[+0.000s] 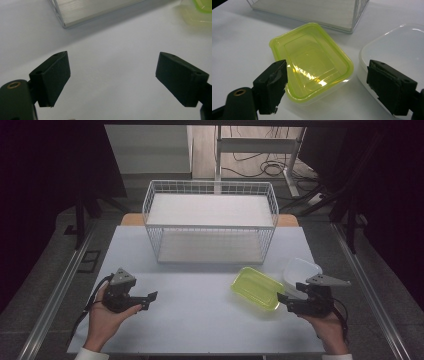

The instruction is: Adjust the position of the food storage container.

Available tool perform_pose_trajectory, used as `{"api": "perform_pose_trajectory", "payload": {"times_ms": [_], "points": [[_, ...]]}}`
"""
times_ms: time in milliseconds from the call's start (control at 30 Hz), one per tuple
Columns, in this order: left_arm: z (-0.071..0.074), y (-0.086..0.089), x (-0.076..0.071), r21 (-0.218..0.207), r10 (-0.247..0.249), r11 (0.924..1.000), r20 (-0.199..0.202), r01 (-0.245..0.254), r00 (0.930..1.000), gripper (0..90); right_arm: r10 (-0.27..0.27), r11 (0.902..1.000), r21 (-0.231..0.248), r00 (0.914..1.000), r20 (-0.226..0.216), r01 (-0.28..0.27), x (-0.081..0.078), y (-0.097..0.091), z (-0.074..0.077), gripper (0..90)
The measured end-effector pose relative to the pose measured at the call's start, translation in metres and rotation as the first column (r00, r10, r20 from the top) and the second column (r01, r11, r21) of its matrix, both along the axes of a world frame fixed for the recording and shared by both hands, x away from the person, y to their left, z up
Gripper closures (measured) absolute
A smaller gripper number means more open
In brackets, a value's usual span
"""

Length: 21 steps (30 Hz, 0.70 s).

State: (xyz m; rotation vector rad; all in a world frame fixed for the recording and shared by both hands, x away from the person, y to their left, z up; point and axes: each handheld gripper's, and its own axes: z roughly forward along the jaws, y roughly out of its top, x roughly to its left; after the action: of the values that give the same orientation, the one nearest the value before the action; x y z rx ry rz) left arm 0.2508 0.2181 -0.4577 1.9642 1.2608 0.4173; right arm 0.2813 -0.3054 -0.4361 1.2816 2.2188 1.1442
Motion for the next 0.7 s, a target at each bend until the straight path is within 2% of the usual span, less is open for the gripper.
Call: {"api": "perform_pose_trajectory", "payload": {"times_ms": [133, 200, 333, 500, 533, 600, 700], "points": [[0.002, 0.001, 0.0, -0.024, -0.011, 0.9997, -0.01, 0.011, 0.9999, 12.1, -0.01, 0.9998, -0.018, 0.9999, -0.013, 0.01, 0.0, 0.001, -0.003, 17.6], [0.001, 0.001, 0.001, -0.017, -0.006, 0.9998, -0.014, 0.006, 0.9999, 12.2, -0.01, 0.9997, -0.023, 0.9999, -0.009, 0.01, 0.0, 0.001, -0.003, 17.7], [-0.001, -0.004, 0.006, -0.001, -0.005, 1.0, -0.03, 0.005, 0.9995, 12.1, 0.01, 0.9999, 0.007, 0.9994, -0.033, -0.01, 0.0, 0.001, -0.008, 18.9], [0.0, -0.003, 0.005, -0.003, 0.009, 1.0, -0.035, -0.009, 0.9993, 12.2, 0.035, 0.9994, 0.001, 0.9978, -0.055, -0.035, -0.002, 0.0, -0.013, 21.0], [0.0, -0.003, 0.005, -0.004, 0.006, 1.0, -0.035, -0.006, 0.9994, 12.2, 0.035, 0.9993, -0.006, 0.9976, -0.059, -0.036, -0.003, 0.0, -0.013, 21.3], [0.003, -0.001, 0.003, 0.027, 0.01, 0.9996, -0.023, -0.009, 0.9997, 12.2, 0.036, 0.9993, -0.011, 0.9973, -0.064, -0.036, -0.004, 0.0, -0.012, 22.2], [0.005, 0.001, -0.001, 0.028, 0.004, 0.9996, -0.012, -0.004, 0.9999, 12.2, 0.035, 0.9991, -0.021, 0.997, -0.07, -0.036, -0.002, 0.001, -0.011, 23.6]]}}
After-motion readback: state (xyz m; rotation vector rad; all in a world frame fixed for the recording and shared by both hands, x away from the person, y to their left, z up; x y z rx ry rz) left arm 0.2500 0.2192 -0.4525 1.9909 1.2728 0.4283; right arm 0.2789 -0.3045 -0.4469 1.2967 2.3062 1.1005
